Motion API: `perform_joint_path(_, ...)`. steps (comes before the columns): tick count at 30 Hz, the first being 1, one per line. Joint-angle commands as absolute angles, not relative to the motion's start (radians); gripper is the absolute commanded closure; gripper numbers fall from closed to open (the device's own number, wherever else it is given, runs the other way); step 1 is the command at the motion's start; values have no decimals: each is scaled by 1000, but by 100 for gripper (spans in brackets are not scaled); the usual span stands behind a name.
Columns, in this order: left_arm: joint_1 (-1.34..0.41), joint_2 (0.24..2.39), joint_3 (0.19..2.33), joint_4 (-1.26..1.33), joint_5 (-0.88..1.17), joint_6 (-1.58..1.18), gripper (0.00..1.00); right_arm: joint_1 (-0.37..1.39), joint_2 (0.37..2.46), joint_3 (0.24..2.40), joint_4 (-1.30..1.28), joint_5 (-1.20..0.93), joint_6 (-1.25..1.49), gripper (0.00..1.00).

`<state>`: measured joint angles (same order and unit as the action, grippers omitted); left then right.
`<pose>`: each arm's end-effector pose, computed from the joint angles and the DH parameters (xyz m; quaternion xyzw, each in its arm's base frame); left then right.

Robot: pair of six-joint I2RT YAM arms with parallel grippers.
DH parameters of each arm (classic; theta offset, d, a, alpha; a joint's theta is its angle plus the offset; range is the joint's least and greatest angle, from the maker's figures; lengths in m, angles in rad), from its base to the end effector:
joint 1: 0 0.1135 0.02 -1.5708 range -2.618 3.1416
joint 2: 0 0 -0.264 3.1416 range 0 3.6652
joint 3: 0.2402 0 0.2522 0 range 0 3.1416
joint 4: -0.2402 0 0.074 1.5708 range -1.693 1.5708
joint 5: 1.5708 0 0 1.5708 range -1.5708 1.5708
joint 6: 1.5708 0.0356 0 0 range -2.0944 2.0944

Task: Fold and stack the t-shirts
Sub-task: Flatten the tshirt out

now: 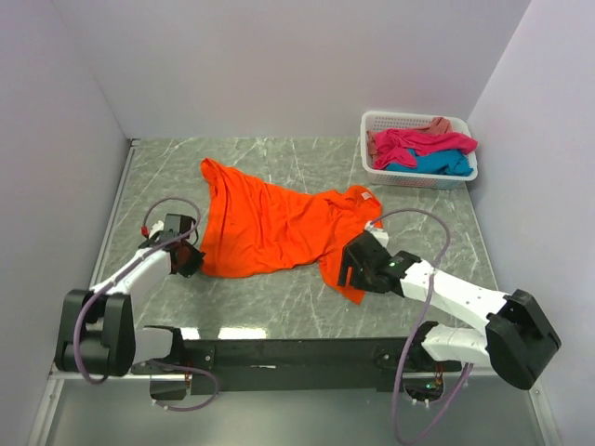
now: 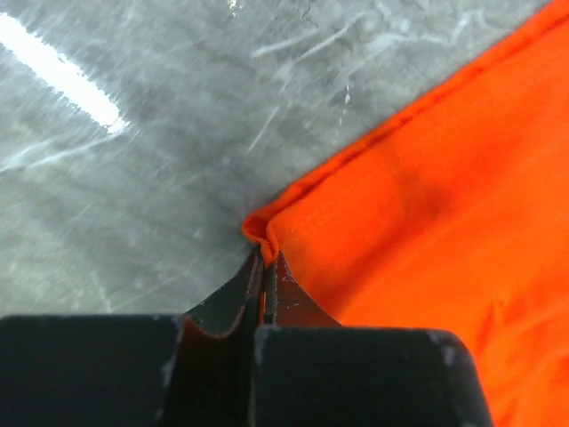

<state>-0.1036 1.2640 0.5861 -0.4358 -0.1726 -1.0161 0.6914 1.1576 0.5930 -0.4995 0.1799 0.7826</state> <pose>0.2163 -0.0163 0.1604 -0.4451 0.8625 -0.0487 0.2358 0.1627 0.1264 0.1796 0.0664 0.9621 0.1034 0.2433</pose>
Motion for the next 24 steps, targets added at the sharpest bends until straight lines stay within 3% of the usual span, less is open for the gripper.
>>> perform_joint_path(1, -107, 1157, 575, -457, -189, -1038, 99, 756, 1184, 635, -575, 232, 853, 20)
perform_joint_path(11, -109, 1029, 594, -509, -224, -1043, 99, 847, 1334, 647, -573, 258, 871, 29)
perform_joint_path(14, -107, 1029, 600, -520, -233, -1042, 99, 845, 1393, 670, -554, 285, 870, 49)
perform_joint_path(16, -109, 1025, 607, -525, -244, -1048, 99, 845, 1410, 693, -561, 328, 871, 69)
perform_joint_path(17, -109, 1020, 617, -526, -253, -1051, 99, 844, 1408, 698, -561, 340, 868, 85)
perform_joint_path(19, -109, 1012, 633, -532, -252, -1058, 99, 838, 1390, 718, -564, 388, 858, 100)
perform_joint_path(24, -113, 962, 813, -583, -270, -1060, 99, 816, 1205, 892, -669, 573, 792, 100)
